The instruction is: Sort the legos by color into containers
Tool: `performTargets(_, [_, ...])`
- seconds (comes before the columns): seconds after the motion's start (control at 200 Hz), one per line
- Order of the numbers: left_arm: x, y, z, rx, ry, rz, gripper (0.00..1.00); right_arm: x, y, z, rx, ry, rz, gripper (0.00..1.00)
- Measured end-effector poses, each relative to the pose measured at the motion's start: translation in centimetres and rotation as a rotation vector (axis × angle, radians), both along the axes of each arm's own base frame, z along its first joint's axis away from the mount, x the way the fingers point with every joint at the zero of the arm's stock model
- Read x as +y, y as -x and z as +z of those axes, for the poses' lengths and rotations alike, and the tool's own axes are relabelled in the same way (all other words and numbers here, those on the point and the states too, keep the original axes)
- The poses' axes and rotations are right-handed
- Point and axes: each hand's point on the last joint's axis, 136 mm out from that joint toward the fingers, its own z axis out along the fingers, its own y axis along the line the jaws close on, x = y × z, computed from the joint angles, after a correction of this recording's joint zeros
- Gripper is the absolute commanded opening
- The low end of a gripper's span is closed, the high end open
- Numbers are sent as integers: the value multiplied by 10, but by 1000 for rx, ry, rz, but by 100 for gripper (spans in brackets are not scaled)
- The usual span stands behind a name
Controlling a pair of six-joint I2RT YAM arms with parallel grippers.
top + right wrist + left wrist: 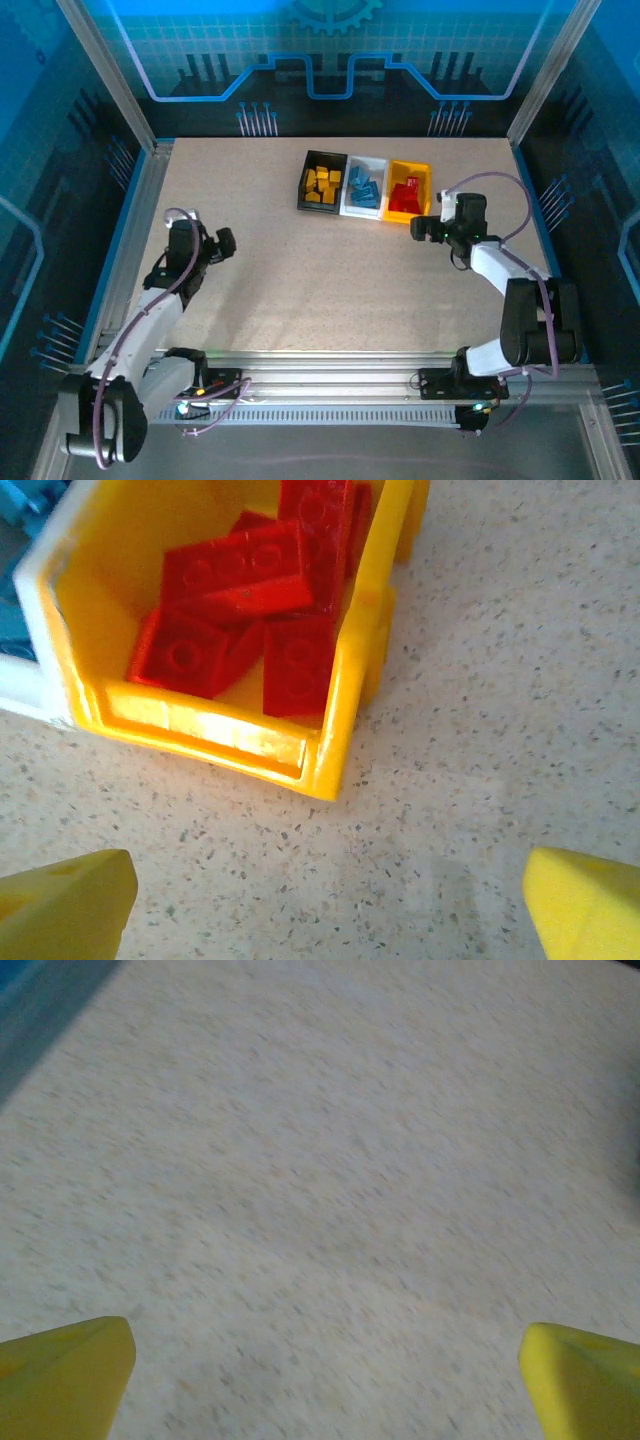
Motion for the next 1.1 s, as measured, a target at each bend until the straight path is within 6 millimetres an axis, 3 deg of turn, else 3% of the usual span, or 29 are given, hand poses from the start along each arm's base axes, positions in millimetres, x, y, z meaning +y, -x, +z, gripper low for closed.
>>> performTargets(0.185, [18, -20, -11, -46, -72, 33, 99, 7, -13, 4, -122, 24, 40, 100])
performTargets(0.4, [24, -34, -40, -65, -101, 23, 99, 5, 16, -31, -149, 38, 33, 100])
performTargets(0.51, [17, -44, -52, -90, -101, -29, 99, 3, 9, -20, -207, 45, 23, 100])
performTargets(0.745, [-1, -74, -51, -210, -112, -153, 99, 9, 3, -8, -263, 51, 39, 100])
performTargets(0.881, [-8, -73, -65, -212, -126, -188, 99, 10, 3, -8, -265, 56, 43, 100])
performTargets(1.101, [-10, -78, -53, -266, -146, -202, 99, 10, 0, -2, -300, 57, 44, 100])
